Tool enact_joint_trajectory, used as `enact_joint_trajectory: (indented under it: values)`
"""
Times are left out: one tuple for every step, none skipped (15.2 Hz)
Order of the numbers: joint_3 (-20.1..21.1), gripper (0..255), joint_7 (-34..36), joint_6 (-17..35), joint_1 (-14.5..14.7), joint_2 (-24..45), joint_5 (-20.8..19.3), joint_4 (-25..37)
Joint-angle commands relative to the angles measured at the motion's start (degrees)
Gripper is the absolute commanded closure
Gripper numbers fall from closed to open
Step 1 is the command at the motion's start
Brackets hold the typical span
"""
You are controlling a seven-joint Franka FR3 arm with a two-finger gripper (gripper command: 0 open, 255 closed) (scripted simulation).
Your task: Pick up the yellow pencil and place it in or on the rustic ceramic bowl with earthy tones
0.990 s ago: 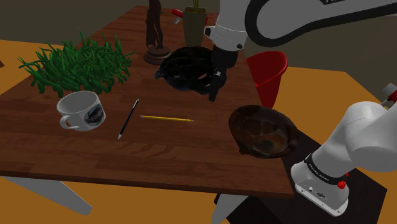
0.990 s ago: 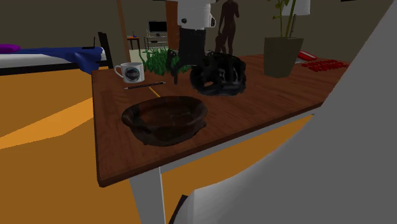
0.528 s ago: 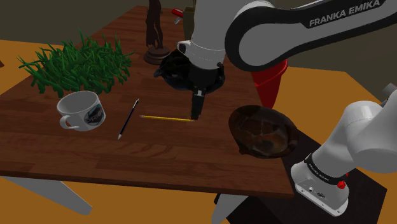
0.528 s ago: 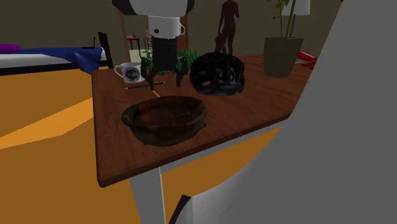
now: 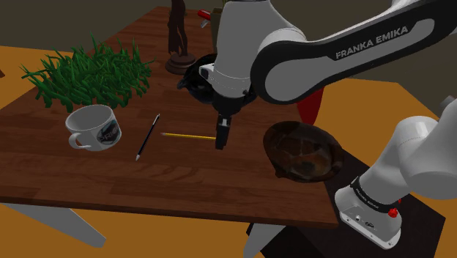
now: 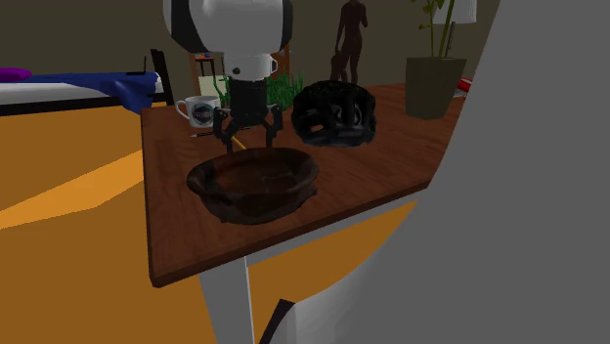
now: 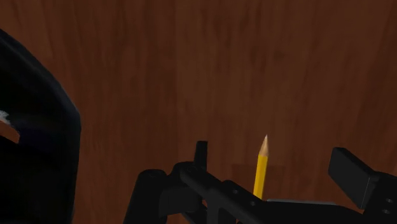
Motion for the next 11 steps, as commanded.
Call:
enact_joint_trajectory:
  values:
    - [0.0, 0, 0.1, 0.5, 0.0, 0.2, -0.1, -0.3]
    - [0.0, 0, 0.1, 0.5, 0.0, 0.2, -0.1, -0.3]
    - [0.0, 0, 0.1, 0.5, 0.0, 0.2, -0.1, -0.3]
    - [0.0, 0, 0.1, 0.5, 0.0, 0.2, -0.1, -0.3]
    - [0.0, 0, 0.1, 0.5, 0.0, 0.2, -0.1, -0.3]
    - [0.0, 0, 0.1, 0.5, 0.0, 0.2, -0.1, -0.3]
    - [0.0, 0, 0.1, 0.5, 0.0, 0.2, -0.1, -0.3]
    - [0.0, 255, 0.1, 0.5, 0.0, 0.2, -0.1, -0.3]
    - [0.0, 255, 0.1, 0.5, 0.0, 0.2, -0.1, -0.3]
    - [0.0, 255, 0.1, 0.5, 0.0, 0.2, -0.1, -0.3]
    - [0.0, 255, 0.0, 0.4, 0.0, 0.1, 0.0, -0.3]
